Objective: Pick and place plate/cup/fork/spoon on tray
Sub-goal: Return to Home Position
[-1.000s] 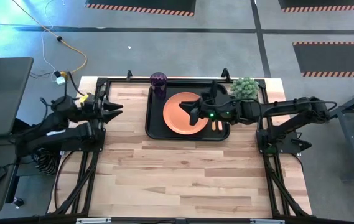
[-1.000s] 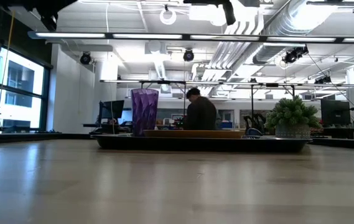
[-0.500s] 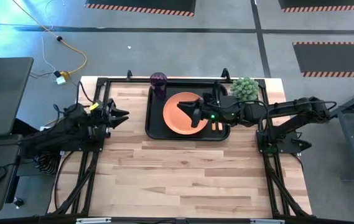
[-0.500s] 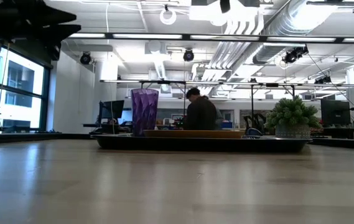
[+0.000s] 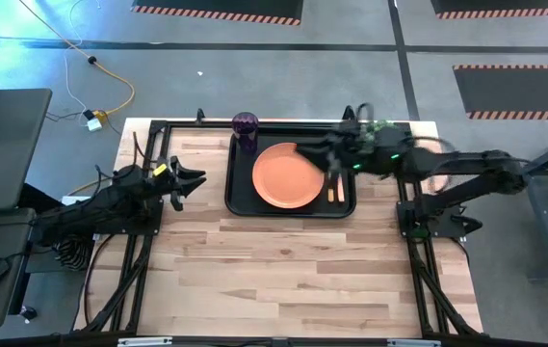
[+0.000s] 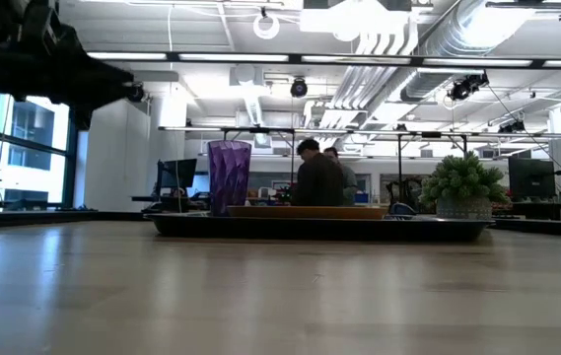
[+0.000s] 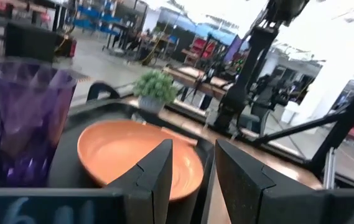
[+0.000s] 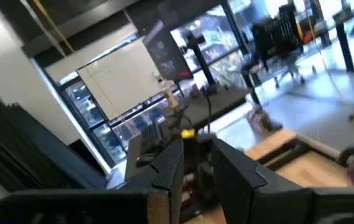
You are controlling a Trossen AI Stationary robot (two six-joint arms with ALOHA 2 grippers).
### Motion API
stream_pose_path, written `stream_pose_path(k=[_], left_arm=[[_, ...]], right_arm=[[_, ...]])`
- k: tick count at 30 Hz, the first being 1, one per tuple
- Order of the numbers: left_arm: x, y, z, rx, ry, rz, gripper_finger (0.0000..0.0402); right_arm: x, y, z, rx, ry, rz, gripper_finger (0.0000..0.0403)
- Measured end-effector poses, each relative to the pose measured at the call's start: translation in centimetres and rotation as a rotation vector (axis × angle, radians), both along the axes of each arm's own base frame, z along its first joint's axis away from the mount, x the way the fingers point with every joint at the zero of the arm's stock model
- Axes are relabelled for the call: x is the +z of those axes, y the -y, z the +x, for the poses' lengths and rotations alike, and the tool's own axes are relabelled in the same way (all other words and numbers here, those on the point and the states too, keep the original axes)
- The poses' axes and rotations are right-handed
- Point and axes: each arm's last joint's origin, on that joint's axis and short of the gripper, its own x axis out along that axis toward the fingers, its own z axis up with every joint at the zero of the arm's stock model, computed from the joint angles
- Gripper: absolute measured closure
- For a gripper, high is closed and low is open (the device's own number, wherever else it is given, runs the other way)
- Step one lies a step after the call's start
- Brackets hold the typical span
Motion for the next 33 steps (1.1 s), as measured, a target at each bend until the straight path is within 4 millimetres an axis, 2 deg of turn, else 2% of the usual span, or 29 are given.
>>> stream_pose_path(k=[2,7,10,13,16,22,27,33], left_arm=[[-0.7,-0.1,0.1,0.002,-0.02,-0.015,0.0291],[-1.1,-0.1,0.3,0.013,-0.028,-0.018,0.0291],[-1.1,-0.2,0.2,0.039,-0.03,-0.02,0.0291],[-1.2,-0.2,0.2,0.042,-0.046,-0.007,0.0291],[-1.3,-0.3,0.2,0.052,-0.049,-0.007,0.0291],[-1.3,-0.3,0.2,0.061,-0.05,-0.008,0.0291],[-1.3,-0.3,0.2,0.061,-0.05,-0.008,0.0291],[-1.3,-0.3,0.2,0.061,-0.05,-0.008,0.0291]], right_arm=[[1.2,0.5,-2.1,-0.006,0.014,-0.05,0.0327],[3.6,0.8,-8.9,-0.045,0.007,-0.147,0.0327],[4.3,0.5,-12.6,-0.056,-0.003,-0.203,0.0327],[3.9,0.2,-15.1,-0.044,-0.062,-0.245,0.0327],[3.1,0.1,-16.5,-0.084,-0.153,-0.254,0.0327],[1.3,0.3,-18.0,-0.213,-0.35,-0.258,0.0327],[0.7,0.1,-20.0,-0.158,-0.294,-0.305,0.0327],[-4.2,0.1,-21.6,-0.144,-0.178,-0.27,0.0327]])
